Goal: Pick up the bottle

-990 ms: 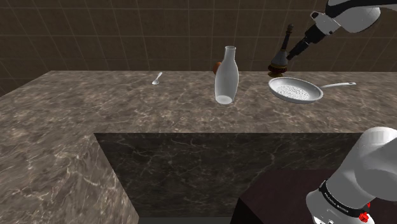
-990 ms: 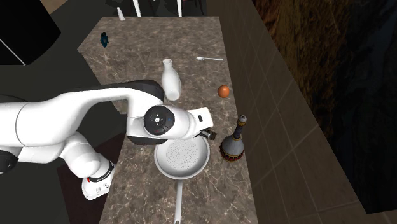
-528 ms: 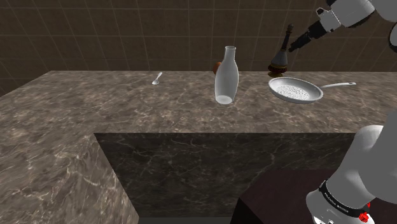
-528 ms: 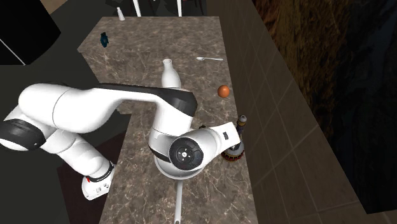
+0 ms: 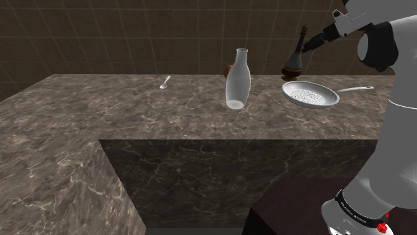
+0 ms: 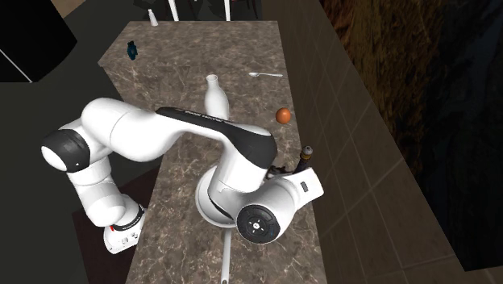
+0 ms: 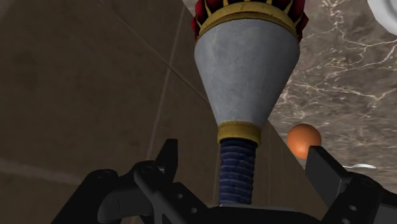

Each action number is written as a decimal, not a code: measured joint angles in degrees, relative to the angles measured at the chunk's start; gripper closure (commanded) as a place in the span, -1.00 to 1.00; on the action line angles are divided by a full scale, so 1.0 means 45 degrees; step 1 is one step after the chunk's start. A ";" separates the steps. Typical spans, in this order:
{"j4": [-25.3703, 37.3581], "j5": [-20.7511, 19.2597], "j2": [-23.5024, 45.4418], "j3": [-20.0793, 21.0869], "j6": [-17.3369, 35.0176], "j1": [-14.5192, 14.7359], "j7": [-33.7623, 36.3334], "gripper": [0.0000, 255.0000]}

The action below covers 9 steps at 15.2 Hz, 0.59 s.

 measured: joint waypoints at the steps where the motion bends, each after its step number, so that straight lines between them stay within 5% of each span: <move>1: -0.0105 0.0056 0.0030 0.0025 0.0074 0.0002 -0.0101 -1.00; 4: -0.0470 0.0134 0.0032 0.0055 0.0319 0.0097 -0.0369 -1.00; 5: -0.0475 0.0166 0.0064 0.0072 0.0325 0.0074 -0.0395 1.00; 9: -0.0491 0.0191 0.0076 0.0080 0.0345 0.0068 -0.0420 1.00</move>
